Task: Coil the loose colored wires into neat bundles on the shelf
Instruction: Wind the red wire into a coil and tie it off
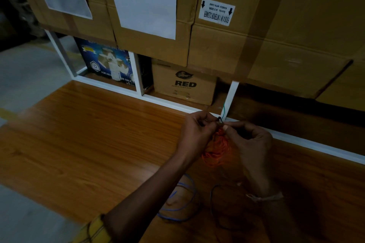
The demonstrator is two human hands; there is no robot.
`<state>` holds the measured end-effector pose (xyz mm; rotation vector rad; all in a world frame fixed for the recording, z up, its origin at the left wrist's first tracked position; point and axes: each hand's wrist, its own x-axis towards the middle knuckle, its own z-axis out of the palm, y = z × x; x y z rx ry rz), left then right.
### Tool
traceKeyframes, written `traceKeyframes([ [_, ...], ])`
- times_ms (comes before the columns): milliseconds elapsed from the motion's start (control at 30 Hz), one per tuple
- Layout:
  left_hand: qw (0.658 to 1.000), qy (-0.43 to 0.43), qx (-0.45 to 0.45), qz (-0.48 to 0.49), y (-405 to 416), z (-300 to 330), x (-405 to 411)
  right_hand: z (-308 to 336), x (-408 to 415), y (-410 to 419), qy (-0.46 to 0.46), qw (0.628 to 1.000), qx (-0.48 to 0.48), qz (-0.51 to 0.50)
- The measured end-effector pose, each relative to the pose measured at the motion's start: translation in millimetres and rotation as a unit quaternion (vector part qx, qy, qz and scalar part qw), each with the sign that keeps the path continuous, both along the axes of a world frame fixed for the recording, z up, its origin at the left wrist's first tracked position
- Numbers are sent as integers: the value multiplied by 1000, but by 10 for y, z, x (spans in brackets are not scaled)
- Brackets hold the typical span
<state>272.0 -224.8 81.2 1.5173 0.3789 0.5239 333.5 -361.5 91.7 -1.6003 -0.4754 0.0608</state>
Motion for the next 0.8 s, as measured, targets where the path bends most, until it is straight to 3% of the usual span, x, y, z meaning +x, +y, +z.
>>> traceKeyframes([
  [167, 999, 0, 32, 23, 2, -42, 13, -23, -17, -6, 24, 1000, 13, -3],
  [800, 999, 2, 7, 41, 19, -105, 35, -81, -51, -1, 30, 999, 26, -10],
])
